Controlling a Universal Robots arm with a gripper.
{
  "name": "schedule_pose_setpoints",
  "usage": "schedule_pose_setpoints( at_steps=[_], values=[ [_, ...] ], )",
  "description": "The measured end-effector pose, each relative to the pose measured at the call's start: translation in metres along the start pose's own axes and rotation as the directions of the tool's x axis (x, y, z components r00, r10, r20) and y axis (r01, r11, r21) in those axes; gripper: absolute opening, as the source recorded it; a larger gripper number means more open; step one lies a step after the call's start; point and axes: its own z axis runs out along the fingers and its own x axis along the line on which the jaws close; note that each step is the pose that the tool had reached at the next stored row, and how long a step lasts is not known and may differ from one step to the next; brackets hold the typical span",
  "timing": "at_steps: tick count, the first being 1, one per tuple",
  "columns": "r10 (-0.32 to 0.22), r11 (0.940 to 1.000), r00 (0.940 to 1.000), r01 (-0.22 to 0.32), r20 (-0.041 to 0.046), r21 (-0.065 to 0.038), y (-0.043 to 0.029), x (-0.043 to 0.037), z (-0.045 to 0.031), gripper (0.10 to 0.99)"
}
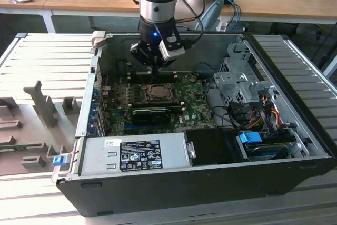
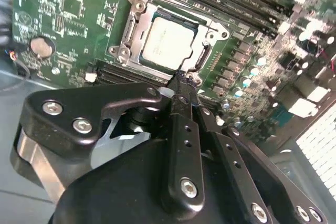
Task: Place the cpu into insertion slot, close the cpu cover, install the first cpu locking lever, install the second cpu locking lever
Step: 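Install the first cpu locking lever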
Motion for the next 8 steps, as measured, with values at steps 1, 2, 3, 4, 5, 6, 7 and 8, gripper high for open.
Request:
schedule_pose_setpoints(
  at_steps=[1, 2, 3, 4, 5, 6, 7, 8],
  values=[
    [-0.014, 0.9999, 0.9999, 0.014, -0.0009, 0.000, 0.0000, 0.0000, 0.0000, 0.106],
    [-0.031, 0.9995, 0.9995, 0.031, -0.0019, 0.000, 0.0000, 0.0000, 0.0000, 0.106],
    [-0.046, 0.9989, 0.9989, 0.046, -0.0028, 0.000, 0.0000, 0.0000, 0.0000, 0.106],
    [-0.062, 0.9981, 0.9981, 0.062, -0.0036, 0.000, 0.0000, 0.0000, 0.0000, 0.106],
    [-0.075, 0.9972, 0.9972, 0.075, -0.0044, 0.000, 0.0000, 0.0000, 0.0000, 0.106],
    [-0.091, 0.9958, 0.9958, 0.091, -0.0054, 0.000, 0.0000, 0.0000, 0.0000, 0.106],
    [-0.115, 0.9934, 0.9933, 0.115, -0.0068, 0.000, 0.0000, 0.0000, 0.0000, 0.106],
    [-0.133, 0.9911, 0.9911, 0.133, -0.0078, 0.000, 0.0000, 0.0000, 0.0000, 0.106]
  ],
)
